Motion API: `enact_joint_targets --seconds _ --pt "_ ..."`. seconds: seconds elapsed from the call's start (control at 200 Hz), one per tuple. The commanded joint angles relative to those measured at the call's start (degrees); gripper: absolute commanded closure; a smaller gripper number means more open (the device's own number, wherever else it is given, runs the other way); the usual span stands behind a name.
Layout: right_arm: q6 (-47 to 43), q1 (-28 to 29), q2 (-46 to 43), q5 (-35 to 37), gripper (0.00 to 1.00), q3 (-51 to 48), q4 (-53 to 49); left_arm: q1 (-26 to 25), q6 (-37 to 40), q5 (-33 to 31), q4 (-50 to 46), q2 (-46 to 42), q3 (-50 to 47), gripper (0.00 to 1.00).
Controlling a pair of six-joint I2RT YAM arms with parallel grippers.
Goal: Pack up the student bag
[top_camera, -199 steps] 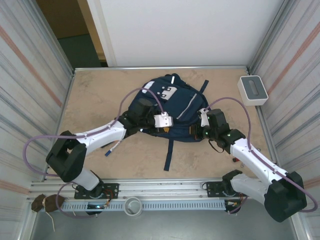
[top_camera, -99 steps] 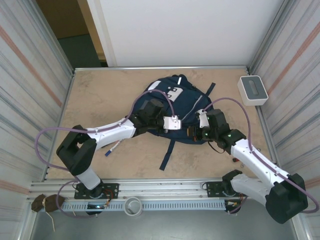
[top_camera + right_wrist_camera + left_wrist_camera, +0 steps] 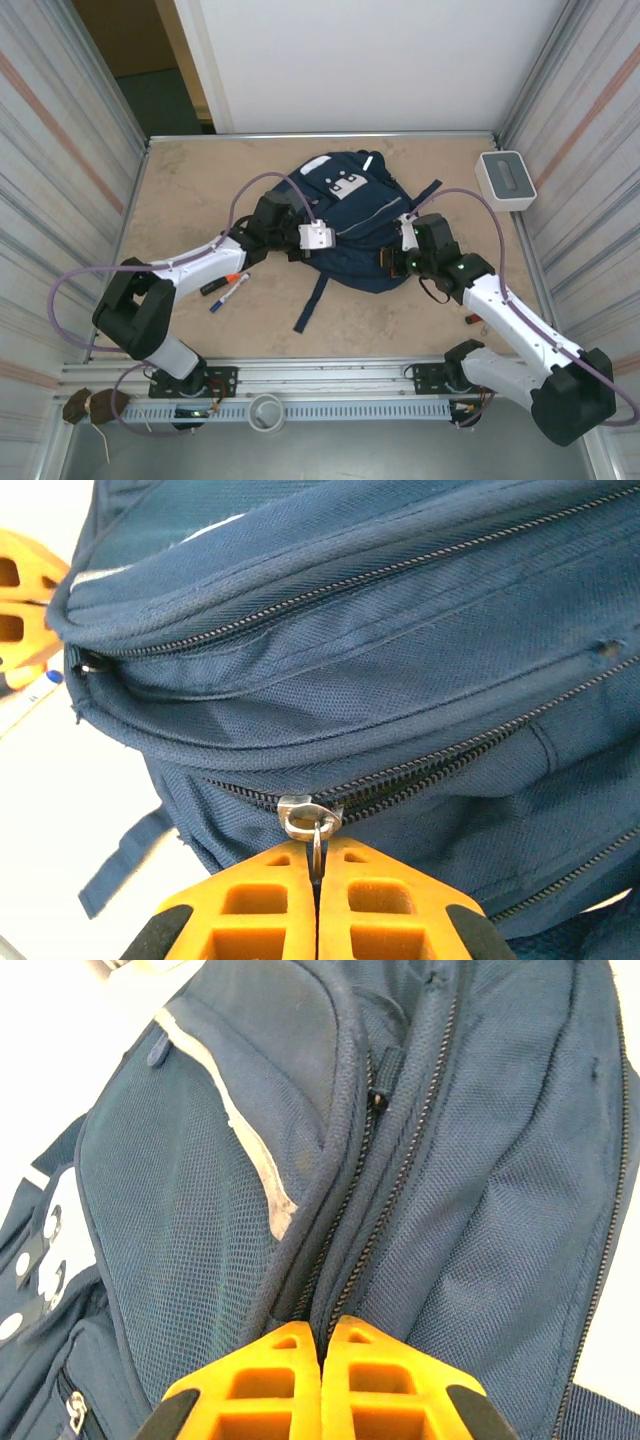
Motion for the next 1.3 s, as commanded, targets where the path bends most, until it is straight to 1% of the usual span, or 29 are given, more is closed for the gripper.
enact_joint_targets --seconds 0.0,0.04,0.08,0.155,0.21,0.311,0.446,0.511,0.571,0.646,0.696,0.756,0.792,0.847,0.972,1.032,1.092,1.147,1.167,1.202,1.212,1.217,1.232,1.293 --pt "-0.5 2.0 0.9 -1.0 1.00 2.2 2.5 2.1 -3.2 -1.7 0.5 -3.6 -0.9 0.76" --pt "-0.3 2.4 1.3 -1.8 1.00 2.5 3.2 1.7 -4.2 -0.9 -0.2 -5.0 -1.3 0.64" --pt "-0.2 2.8 1.7 -2.5 1.00 2.9 3.7 1.2 -5.2 -0.6 -0.6 -6.6 -1.8 0.54" --pt "-0.1 3.4 1.8 -3.7 1.00 3.3 4.6 -0.4 -5.8 -1.1 -0.9 -9.8 -3.3 0.43" --pt "0.1 3.8 1.9 -4.5 1.00 3.6 5.1 -2.1 -5.4 -2.6 -0.6 -11.3 -4.1 0.36" --pt "0.6 4.5 1.9 -5.9 1.00 3.7 6.4 -6.3 -2.6 -6.4 -1.3 -11.2 -3.2 0.30" --pt "1.5 5.9 1.6 -6.8 1.00 4.0 7.8 -10.0 -0.3 -7.6 -3.0 -6.4 0.9 0.30" --pt "2.0 6.8 1.2 -7.1 1.00 4.0 8.6 -10.8 0.1 -7.9 -2.4 -3.8 2.4 0.32" --pt "2.5 7.5 0.9 -7.4 1.00 3.9 9.1 -11.3 0.6 -7.6 -2.2 -1.8 3.6 0.39" --pt "2.5 7.8 0.4 -6.8 1.00 3.6 8.8 -11.2 0.7 -7.5 -1.8 -0.4 4.5 0.56" --pt "2.0 7.7 -0.1 -5.2 1.00 3.3 7.3 -10.6 0.7 -7.1 -1.2 -0.4 4.0 0.68" --pt "1.1 6.8 -0.3 -2.1 1.00 2.9 4.6 -9.1 0.4 -4.8 -0.1 -1.4 2.8 0.87" --pt "0.9 5.7 -0.4 -0.9 1.00 2.5 3.0 -7.7 -0.2 -3.1 0.6 -2.4 1.8 0.93" --pt "0.8 3.2 -0.5 1.4 1.00 1.5 1.2 -5.6 -1.1 -0.2 1.2 -4.3 0.2 0.96" --pt "0.8 -1.9 0.3 6.1 1.00 0.9 -2.2 -0.1 -3.4 6.2 4.4 -8.2 -4.3 0.96" --pt "0.9 -2.5 0.8 5.9 1.00 1.0 -1.5 2.3 -4.4 7.4 5.8 -9.3 -6.1 0.95" --pt "1.2 -2.1 1.5 3.6 1.00 1.2 0.5 4.1 -4.8 7.3 5.9 -9.7 -7.0 0.95" --pt "1.6 -1.3 2.1 1.3 1.00 1.4 2.7 4.8 -5.0 6.1 5.5 -9.4 -7.3 0.93" --pt "1.6 -0.8 2.3 0.6 1.00 1.5 3.5 4.9 -5.1 5.3 5.2 -9.3 -7.2 0.90" --pt "1.6 0.1 2.8 -0.3 1.00 2.0 4.4 4.8 -5.1 4.5 3.5 -9.4 -6.7 0.77" --pt "1.6 0.4 2.9 -0.4 1.00 2.2 4.6 4.7 -5.2 4.4 2.8 -9.5 -6.5 0.72" --pt "1.6 0.6 2.9 -0.6 1.00 2.3 4.7 4.6 -5.2 4.3 2.4 -9.5 -6.4 0.72" --pt "1.6 0.9 3.1 -0.9 1.00 2.5 4.9 4.5 -5.4 4.2 1.5 -9.8 -6.0 0.66" --pt "1.7 2.5 3.6 -1.7 1.00 3.6 5.7 2.7 -6.9 2.6 -2.3 -11.0 -4.7 0.50"
